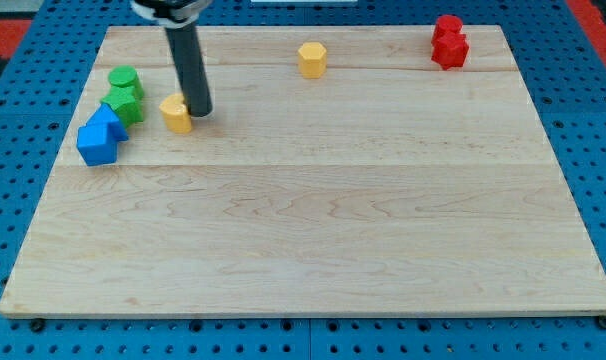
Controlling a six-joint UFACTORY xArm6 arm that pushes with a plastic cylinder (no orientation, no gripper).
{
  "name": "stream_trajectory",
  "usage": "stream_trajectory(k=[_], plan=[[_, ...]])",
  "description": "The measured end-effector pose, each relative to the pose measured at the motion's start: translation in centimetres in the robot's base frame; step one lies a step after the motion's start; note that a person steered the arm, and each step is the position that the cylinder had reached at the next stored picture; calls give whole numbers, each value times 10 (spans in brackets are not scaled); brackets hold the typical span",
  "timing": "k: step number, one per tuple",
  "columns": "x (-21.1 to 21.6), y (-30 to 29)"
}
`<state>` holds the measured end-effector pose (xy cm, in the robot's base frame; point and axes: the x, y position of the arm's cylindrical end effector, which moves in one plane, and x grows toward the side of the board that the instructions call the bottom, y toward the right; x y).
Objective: Move yellow hexagon towards yellow star
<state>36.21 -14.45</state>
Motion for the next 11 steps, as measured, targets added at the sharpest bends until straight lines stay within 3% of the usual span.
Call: stream_trajectory(k=[2, 3, 4, 5, 6, 7, 9, 11], plan=[[10, -25], [12, 27], [6, 128], [-37, 204], [-114, 200], [-119, 174], [-61, 124], [-34, 52]])
